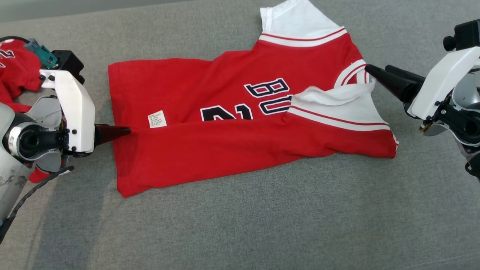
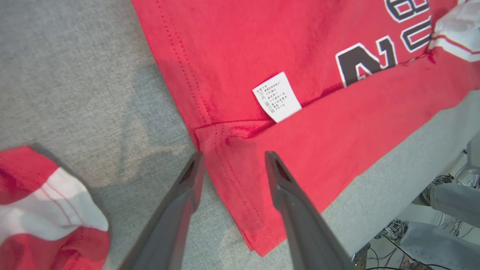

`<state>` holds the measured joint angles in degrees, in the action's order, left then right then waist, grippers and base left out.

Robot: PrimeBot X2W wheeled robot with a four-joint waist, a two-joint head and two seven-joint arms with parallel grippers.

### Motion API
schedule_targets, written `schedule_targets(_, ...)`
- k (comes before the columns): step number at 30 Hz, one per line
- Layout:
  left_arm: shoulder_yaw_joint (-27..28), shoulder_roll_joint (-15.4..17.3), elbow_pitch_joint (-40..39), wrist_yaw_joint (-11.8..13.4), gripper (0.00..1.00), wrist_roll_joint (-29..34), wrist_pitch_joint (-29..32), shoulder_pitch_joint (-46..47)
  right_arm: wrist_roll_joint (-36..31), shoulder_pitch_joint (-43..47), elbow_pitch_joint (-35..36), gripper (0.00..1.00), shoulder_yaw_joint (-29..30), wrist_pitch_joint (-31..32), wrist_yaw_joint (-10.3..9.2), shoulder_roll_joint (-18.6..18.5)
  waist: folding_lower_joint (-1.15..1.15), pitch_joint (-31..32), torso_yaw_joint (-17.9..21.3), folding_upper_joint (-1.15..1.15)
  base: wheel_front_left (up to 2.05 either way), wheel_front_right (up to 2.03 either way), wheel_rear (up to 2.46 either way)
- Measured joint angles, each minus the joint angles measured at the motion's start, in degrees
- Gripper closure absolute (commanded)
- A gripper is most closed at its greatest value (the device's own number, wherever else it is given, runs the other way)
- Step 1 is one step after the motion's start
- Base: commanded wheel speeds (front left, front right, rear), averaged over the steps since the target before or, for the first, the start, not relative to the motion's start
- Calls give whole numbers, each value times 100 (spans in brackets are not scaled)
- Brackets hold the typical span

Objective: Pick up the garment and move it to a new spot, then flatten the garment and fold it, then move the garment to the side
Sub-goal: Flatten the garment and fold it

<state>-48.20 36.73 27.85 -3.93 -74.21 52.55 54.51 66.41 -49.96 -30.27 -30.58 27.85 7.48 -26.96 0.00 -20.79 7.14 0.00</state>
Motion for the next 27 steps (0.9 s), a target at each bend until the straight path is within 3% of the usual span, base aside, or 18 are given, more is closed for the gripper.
schedule_targets(4,-16,18,-30,-115,0,103,-299,-40,-172,69,93,0,-27,-604,0,-21,0,206,-4,0,0,0,0)
schedule_targets(8,90,204,-389,-214,0,439,-1273,-321,-426,398,200,0,8,-1513,0,-92,0,483,8,0,0,0,0)
schedule_targets(12,122,361,-935,-158,0,684,-2302,-1207,-862,942,263,0,153,-2699,-2,-140,0,786,23,0,0,0,0)
schedule_targets(17,423,325,-1486,784,0,1158,-4119,-2270,-1283,1757,194,0,450,-3755,-1,-27,0,1096,10,0,0,0,0)
schedule_targets(20,604,151,-1686,1304,0,1343,-5067,-2819,-1513,2100,113,0,658,-3995,0,105,0,1164,-9,0,0,0,0)
schedule_targets(27,645,-252,-1855,1894,0,1769,-6332,-3550,-1934,2510,-256,0,779,-4158,0,535,0,1066,21,0,0,0,0)
